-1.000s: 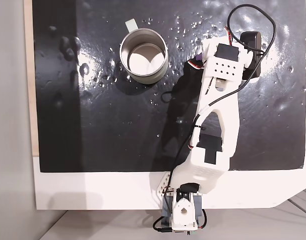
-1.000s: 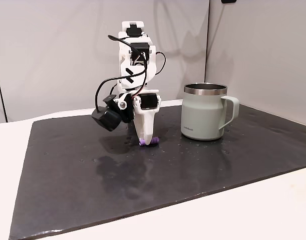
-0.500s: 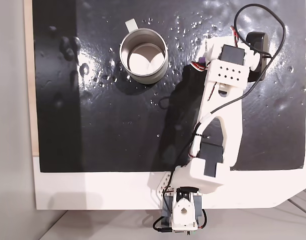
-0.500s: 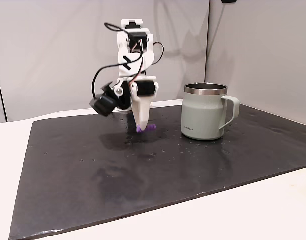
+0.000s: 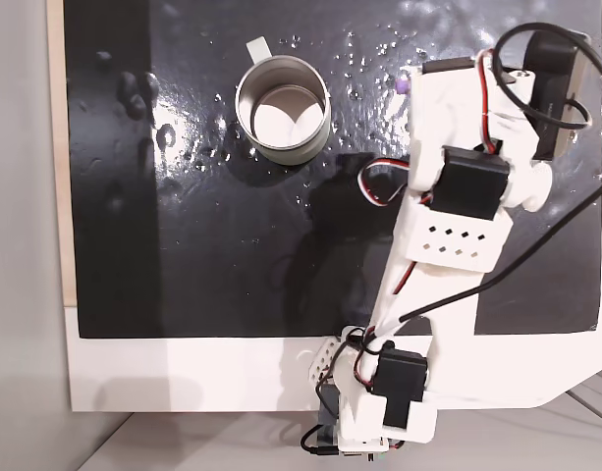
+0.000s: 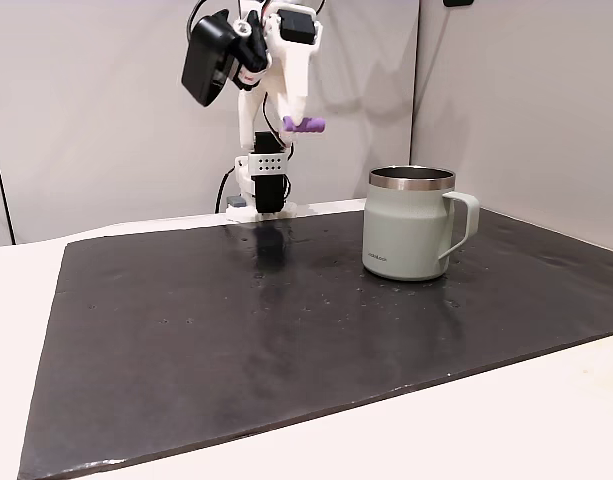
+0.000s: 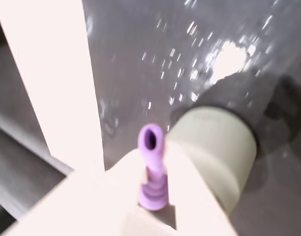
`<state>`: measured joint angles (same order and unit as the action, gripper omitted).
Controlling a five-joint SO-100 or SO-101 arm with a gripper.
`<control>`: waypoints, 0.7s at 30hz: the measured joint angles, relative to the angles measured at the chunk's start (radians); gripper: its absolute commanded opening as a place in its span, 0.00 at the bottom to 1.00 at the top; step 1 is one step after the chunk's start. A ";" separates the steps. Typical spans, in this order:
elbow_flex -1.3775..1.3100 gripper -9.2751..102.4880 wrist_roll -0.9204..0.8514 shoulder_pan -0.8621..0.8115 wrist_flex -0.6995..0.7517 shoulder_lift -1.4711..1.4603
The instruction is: Grasp a pengrip and put it in the cup.
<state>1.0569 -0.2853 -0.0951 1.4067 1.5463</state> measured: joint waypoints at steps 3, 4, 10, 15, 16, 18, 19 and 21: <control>-0.028 0.08 0.026 0.072 0.034 -0.002; -0.044 0.08 0.038 0.095 0.049 -0.002; -0.184 0.08 0.114 0.256 0.147 -0.055; -0.253 0.08 0.186 0.362 0.204 -0.109; -0.258 0.08 0.201 0.377 0.213 -0.114; -0.262 0.08 0.232 0.394 0.233 -0.124; -0.262 0.08 0.245 0.399 0.242 -0.127; -0.262 0.08 0.268 0.399 0.259 -0.132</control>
<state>0.7946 -0.0169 0.3037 1.6659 1.4143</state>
